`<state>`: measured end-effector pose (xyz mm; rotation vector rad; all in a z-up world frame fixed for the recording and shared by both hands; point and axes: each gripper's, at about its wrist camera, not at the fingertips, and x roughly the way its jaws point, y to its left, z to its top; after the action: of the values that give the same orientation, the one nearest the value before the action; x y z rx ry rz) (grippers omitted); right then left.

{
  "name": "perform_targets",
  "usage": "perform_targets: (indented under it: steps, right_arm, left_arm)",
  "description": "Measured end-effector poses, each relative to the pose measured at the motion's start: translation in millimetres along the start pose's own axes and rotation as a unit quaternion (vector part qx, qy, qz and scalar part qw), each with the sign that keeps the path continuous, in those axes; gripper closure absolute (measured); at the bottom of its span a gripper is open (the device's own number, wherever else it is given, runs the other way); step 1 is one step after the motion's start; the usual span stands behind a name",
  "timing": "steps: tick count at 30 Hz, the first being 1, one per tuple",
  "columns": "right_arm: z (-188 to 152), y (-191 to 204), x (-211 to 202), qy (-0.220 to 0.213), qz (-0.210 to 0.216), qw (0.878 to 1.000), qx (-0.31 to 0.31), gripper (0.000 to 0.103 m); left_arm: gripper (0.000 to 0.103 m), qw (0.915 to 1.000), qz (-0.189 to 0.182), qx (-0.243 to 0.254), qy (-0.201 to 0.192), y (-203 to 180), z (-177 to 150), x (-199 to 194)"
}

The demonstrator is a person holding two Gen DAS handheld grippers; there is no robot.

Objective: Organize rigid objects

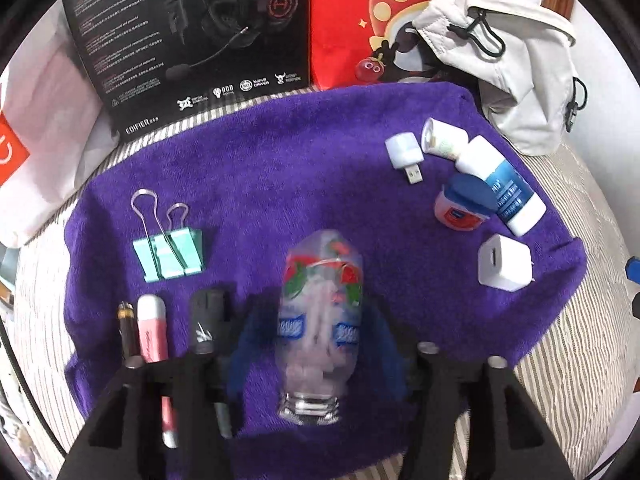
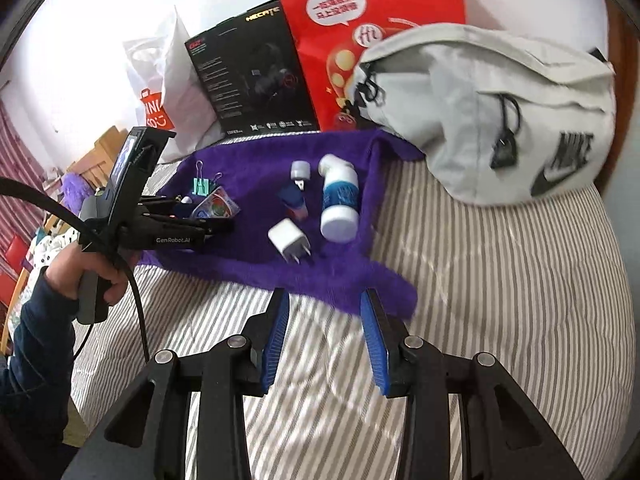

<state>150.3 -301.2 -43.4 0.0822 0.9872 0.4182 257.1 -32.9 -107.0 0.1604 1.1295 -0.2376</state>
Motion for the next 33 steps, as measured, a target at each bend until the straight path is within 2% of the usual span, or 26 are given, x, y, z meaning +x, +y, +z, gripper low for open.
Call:
perform_targets:
  steps: [2,7,9,10,12,13,14,15,17,20,28,33]
  right_arm:
    - [-6,-2,-5,-0.001,-0.001,1.0,0.007,0.061]
    - [-16,0,-19,-0.005,-0.013,1.0,0.024,0.052]
    - [-17,7,-24,-0.009,-0.03,0.999,0.019,0.039]
    - [-17,12,-26,-0.013,-0.034,0.999,0.017,0.036]
    - [-16,20,-29,-0.018,-0.036,0.999,0.015,0.026]
    - [-15,26,-29,-0.021,-0.042,0.999,0.015,0.021]
    - [-15,30,-29,-0.022,-0.049,0.998,0.015,0.011]
    - [-15,35,-29,-0.022,-0.058,0.998,0.015,0.001]
    - [-16,46,-29,-0.031,-0.073,0.997,0.013,0.0]
    - [-19,58,-26,-0.022,-0.084,0.996,0.008,0.0]
    - [-34,81,-28,-0.011,-0.095,0.995,0.014,0.0]
    - [-39,89,-31,-0.012,-0.104,0.994,0.014,0.0]
  left_arm:
    - [0.039,1.0,0.005,0.003,0.0,-6,-5,-2]
    - [0.039,0.9998,-0.002,-0.02,-0.009,-10,-13,-16]
    - [0.039,0.9996,0.002,-0.024,-0.018,-11,-17,-29]
    - [0.034,0.9994,0.005,-0.024,-0.025,-13,-20,-37]
    - [0.017,0.9984,0.023,-0.029,-0.044,-16,-31,-59]
    - [0.004,0.9976,0.033,-0.033,-0.052,-16,-37,-68]
    - [0.0,0.9962,0.047,-0.04,-0.061,-18,-46,-79]
    - [0.0,0.9949,0.055,-0.05,-0.068,-18,-53,-89]
    - [0.0,0.9932,0.054,-0.076,-0.071,-14,-65,-100]
    - [0.0,0.9914,0.048,-0.105,-0.062,-11,-88,-115]
    - [0.0,0.9852,0.08,-0.119,-0.093,-13,-130,-144]
    - [0.0,0.9812,0.075,-0.138,-0.112,-14,-145,-161]
